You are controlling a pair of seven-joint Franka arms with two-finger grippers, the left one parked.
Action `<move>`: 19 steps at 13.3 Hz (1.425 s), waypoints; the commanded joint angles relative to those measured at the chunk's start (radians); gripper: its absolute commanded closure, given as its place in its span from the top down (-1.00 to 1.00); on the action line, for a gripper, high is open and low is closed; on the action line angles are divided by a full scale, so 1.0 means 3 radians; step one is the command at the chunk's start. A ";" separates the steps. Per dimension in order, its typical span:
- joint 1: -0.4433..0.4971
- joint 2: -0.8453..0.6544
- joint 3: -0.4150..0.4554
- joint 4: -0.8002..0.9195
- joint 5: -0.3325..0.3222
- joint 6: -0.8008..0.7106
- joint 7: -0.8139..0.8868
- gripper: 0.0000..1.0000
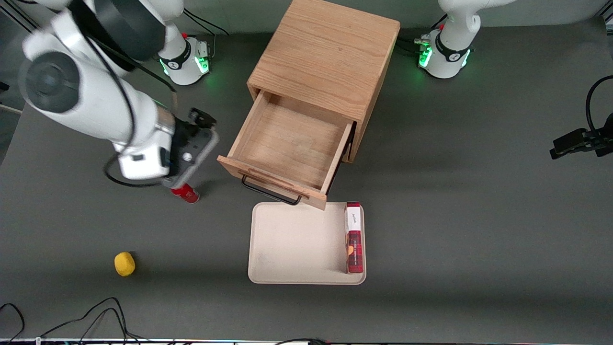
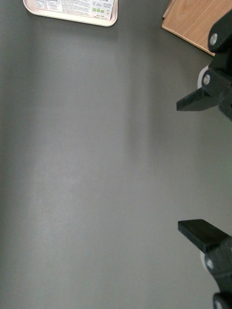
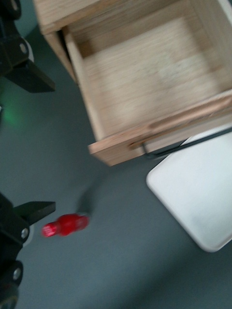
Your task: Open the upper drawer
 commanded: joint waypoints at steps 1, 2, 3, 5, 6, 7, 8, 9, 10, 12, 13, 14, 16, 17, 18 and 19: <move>-0.0352 -0.0567 0.0016 -0.0532 0.0078 -0.0055 0.0156 1.00; -0.0480 -0.0771 0.0016 -0.0712 0.0093 -0.0045 0.0237 1.00; -0.0628 -0.0915 0.0016 -0.0850 0.0129 -0.0030 0.0329 1.00; -0.0935 -0.1069 0.0016 -0.1014 0.0201 -0.0014 0.0731 1.00; -0.1048 -0.1121 0.0016 -0.1086 0.0206 0.0031 0.0916 1.00; -0.1100 -0.1227 0.0016 -0.1203 0.0216 0.0103 0.0948 1.00; -0.1196 -0.1355 0.0006 -0.1361 0.0282 0.0250 0.0954 1.00; -0.1374 -0.1518 0.0006 -0.1570 0.0424 0.0414 0.1040 1.00; -0.1508 -0.1631 0.0001 -0.1724 0.0583 0.0537 0.1152 1.00; -0.1677 -0.1709 0.0001 -0.1823 0.0656 0.0574 0.1286 1.00; -0.1728 -0.1719 -0.0035 -0.1828 0.0636 0.0538 0.1332 0.99; -0.1861 -0.1719 -0.0030 -0.1828 0.0646 0.0432 0.1307 1.00; -0.1903 -0.1709 0.0011 -0.1859 0.0630 0.0567 0.1271 1.00; -0.1908 -0.1704 0.0016 -0.1864 0.0630 0.0599 0.1271 1.00; -0.1933 -0.1699 0.0011 -0.1864 0.0630 0.0599 0.1271 1.00; -0.1928 -0.1679 -0.0024 -0.1859 0.0630 0.0589 0.1175 1.00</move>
